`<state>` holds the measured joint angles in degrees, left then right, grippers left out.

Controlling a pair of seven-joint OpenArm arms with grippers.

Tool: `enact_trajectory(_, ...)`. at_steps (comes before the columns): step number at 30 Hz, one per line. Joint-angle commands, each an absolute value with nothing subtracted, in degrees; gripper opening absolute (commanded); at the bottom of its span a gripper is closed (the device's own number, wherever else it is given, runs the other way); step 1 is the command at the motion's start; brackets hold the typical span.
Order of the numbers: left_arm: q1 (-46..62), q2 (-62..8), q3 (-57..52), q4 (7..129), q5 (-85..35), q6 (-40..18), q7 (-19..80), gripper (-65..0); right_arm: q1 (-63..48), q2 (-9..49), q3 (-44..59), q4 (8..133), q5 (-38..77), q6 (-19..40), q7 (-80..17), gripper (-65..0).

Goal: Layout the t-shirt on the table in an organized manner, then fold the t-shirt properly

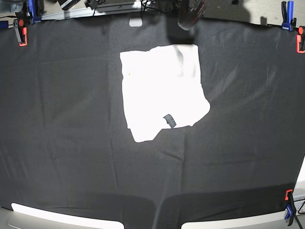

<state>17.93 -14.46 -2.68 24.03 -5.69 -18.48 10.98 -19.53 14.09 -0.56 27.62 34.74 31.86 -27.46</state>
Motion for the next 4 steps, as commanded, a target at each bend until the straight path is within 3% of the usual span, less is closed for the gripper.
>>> enact_trajectory(1,18.26,-14.94,-2.74,24.84,-6.0,-18.87,10.7,-40.5,-19.84,14.46,-1.17,28.29,35.14,32.56,-27.81,-37.1)
enact_trajectory(4,18.24,-14.94,-2.74,25.39,-6.0,-18.87,11.03,-40.5,-19.84,14.46,-3.25,29.52,35.16,32.56,-27.83,-37.1)
